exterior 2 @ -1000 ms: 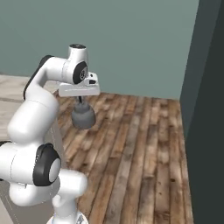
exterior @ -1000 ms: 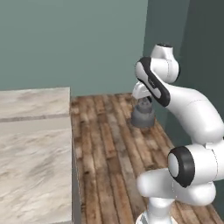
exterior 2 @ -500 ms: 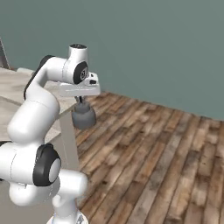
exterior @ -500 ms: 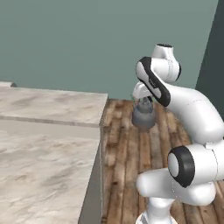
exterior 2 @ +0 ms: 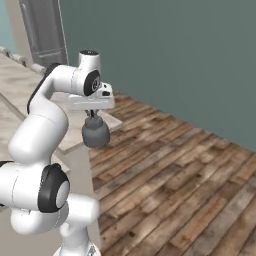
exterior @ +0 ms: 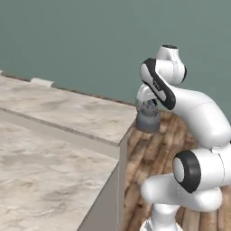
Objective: The kettle is done boiling. Turn off the stove, then wait for 300 timesteps before moving the kettle to the dining table.
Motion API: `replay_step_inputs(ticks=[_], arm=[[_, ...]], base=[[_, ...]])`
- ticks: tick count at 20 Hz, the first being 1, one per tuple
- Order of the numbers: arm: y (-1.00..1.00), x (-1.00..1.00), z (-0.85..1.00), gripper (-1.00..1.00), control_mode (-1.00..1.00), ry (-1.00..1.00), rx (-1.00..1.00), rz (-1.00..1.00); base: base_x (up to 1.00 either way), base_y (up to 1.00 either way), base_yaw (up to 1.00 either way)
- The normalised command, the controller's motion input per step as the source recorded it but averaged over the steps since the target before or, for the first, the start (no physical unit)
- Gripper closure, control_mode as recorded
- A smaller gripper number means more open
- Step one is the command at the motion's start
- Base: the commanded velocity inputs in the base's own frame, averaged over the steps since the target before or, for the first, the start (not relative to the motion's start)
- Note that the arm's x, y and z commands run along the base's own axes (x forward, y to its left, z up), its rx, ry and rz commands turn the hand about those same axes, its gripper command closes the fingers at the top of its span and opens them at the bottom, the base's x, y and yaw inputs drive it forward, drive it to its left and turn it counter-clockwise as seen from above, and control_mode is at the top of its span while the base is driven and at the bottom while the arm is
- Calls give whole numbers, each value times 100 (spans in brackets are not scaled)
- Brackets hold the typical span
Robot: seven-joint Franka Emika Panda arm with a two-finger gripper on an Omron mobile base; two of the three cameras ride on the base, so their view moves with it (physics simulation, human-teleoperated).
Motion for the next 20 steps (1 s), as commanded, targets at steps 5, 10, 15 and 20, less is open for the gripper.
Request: replay_step_inputs(ticks=[5, 10, 15, 20], arm=[[0, 0, 0, 100, 100, 0, 0, 0], [0, 0, 0, 100, 100, 0, 0, 0], [0, 0, 0, 100, 100, 0, 0, 0], [0, 0, 0, 100, 100, 0, 0, 0]], base=[[64, -36, 50], [61, -36, 51], [60, -35, 52], [48, -37, 53]])
